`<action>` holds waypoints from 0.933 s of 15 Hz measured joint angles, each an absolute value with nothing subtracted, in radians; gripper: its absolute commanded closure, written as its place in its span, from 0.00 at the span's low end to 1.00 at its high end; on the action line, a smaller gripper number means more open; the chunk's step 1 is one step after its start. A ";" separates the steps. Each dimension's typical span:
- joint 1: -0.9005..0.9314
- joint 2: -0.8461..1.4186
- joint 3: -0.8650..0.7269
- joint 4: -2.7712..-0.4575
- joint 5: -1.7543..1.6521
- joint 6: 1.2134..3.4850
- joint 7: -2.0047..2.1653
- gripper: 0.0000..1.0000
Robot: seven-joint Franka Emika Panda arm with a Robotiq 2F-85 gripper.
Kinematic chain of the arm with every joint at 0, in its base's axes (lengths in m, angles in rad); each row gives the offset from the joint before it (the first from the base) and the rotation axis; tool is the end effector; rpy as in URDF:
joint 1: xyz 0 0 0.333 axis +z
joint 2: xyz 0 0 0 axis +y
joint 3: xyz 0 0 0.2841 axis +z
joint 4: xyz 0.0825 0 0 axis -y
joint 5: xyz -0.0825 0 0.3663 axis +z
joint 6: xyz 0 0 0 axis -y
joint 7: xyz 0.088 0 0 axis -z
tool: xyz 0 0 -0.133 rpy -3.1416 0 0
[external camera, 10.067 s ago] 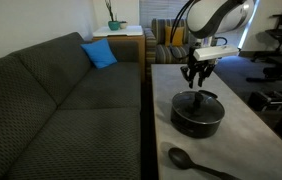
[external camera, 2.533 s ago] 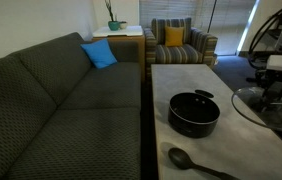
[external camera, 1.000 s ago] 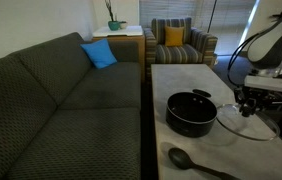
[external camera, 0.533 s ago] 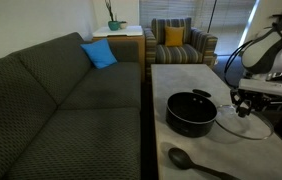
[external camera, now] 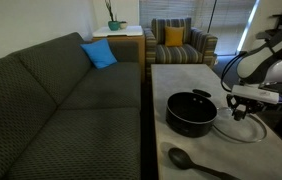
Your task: Put the lid on the table
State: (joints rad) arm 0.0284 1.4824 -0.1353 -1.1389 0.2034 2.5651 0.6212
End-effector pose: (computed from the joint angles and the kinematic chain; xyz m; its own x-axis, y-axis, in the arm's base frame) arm 0.6257 -0.0533 -0.1338 0.7094 -0.7046 -0.0145 -0.7033 -0.7091 0.0496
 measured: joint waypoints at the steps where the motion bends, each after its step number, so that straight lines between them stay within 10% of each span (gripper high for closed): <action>1: 0.028 1.483 -0.136 -1.139 0.203 2.565 0.635 0.86; 5: 0.023 1.483 -0.136 -1.139 0.203 2.566 0.674 0.86; 6: 0.022 1.483 -0.136 -1.139 0.203 2.566 0.680 0.75; 7: 0.021 1.483 -0.136 -1.139 0.203 2.566 0.684 0.42; 14: 0.019 1.474 -0.136 -1.135 0.203 2.566 0.695 0.00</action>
